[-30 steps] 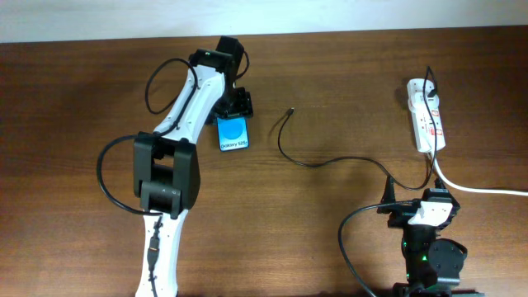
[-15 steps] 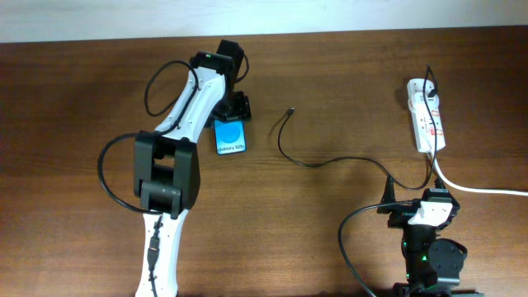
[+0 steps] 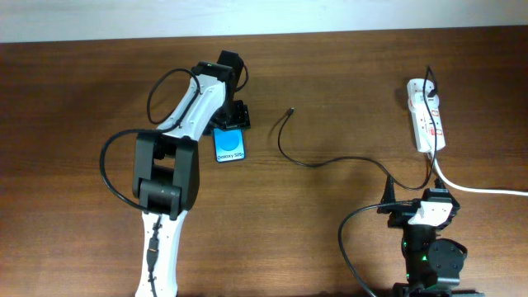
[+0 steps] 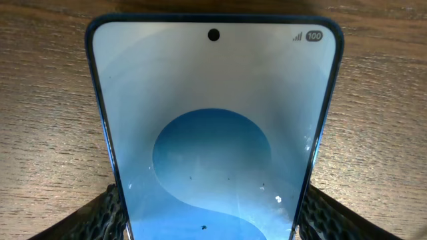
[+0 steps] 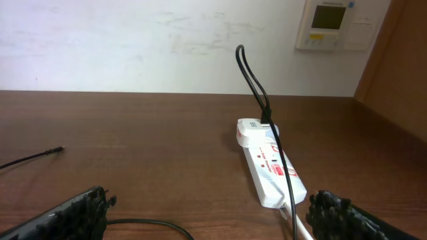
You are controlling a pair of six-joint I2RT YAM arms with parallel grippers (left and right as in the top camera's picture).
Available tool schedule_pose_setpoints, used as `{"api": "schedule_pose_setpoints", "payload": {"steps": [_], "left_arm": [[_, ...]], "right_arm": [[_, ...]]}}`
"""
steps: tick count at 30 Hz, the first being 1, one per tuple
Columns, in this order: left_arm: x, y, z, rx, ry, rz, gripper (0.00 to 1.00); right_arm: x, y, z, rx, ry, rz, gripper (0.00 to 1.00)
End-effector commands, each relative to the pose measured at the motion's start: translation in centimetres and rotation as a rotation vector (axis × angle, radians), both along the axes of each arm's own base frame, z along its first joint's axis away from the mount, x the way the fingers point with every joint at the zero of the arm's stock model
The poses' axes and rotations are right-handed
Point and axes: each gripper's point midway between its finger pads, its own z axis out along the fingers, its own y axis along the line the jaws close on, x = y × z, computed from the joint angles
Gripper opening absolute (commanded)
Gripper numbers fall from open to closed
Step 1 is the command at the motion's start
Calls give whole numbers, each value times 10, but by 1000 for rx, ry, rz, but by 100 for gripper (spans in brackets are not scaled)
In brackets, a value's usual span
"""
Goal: Plug charger to phone and switch on socket
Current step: 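Lift the phone upright with the left gripper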
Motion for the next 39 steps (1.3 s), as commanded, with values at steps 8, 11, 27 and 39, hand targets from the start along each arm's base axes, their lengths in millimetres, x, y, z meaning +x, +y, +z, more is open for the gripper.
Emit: {"api": "schedule_pose_setpoints", "payload": {"steps": [8, 11, 27, 39], "left_arm": [[-12, 5, -20, 25, 47, 63, 70], [-11, 5, -21, 23, 42, 63, 71], [-10, 6, -21, 22, 41, 64, 36], [3, 3, 7, 11, 5, 65, 0]], "right_arm": [[0, 0, -2, 1, 4, -5, 98], [0, 0, -3, 1, 5, -5, 98], [0, 0, -3, 1, 5, -5, 98], [0, 0, -3, 1, 5, -5, 98]]}}
